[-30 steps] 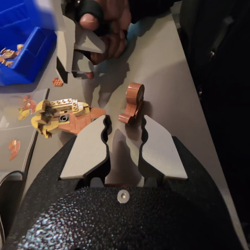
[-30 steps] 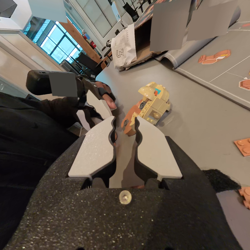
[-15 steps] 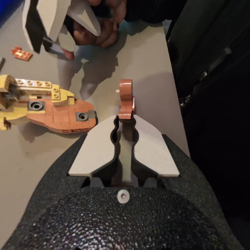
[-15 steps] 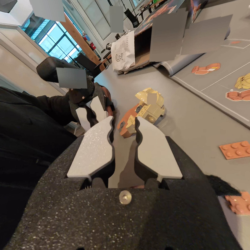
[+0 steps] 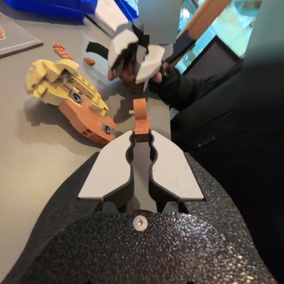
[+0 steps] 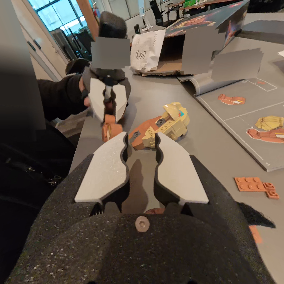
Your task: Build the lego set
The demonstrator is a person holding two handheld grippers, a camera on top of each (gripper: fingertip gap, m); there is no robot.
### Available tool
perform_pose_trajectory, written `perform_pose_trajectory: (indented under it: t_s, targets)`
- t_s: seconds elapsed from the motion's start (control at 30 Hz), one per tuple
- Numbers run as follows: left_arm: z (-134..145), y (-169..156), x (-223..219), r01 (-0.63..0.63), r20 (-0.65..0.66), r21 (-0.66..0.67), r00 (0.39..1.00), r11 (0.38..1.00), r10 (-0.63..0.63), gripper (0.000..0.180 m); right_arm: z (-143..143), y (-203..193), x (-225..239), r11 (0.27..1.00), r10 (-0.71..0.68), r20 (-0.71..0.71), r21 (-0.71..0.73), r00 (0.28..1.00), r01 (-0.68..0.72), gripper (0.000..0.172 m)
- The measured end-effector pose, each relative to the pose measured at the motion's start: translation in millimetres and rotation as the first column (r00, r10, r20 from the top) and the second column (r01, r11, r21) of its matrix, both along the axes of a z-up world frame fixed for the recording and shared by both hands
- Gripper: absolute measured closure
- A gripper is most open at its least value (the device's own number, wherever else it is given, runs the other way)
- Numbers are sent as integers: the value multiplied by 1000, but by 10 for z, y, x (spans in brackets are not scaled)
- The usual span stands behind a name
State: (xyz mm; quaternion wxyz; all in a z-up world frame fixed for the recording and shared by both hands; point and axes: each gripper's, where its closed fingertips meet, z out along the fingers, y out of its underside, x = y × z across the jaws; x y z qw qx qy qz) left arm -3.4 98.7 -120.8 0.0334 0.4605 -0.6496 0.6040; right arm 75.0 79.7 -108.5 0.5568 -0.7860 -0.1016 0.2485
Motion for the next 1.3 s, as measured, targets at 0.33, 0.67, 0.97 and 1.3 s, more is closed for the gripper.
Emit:
perform_pose_trajectory:
  t_s: [0.33,0.67,0.97,1.3]
  targets:
    - [-5,404,232,-195,-116,-107,976,975,183,165,67,86,-29,993,-22,161,117,987,3,135]
    - [-31,482,355,-175,-158,-137,976,975,153,165,-19,220,-62,993,-28,307,118,951,-9,131]
    - [-22,577,420,-89,-196,-200,979,976,49,165,-96,335,2,998,-2,321,64,947,-20,124]
    - [-56,572,478,-18,-245,-243,969,970,-43,165,-90,376,-23,995,-6,374,97,928,-32,123]
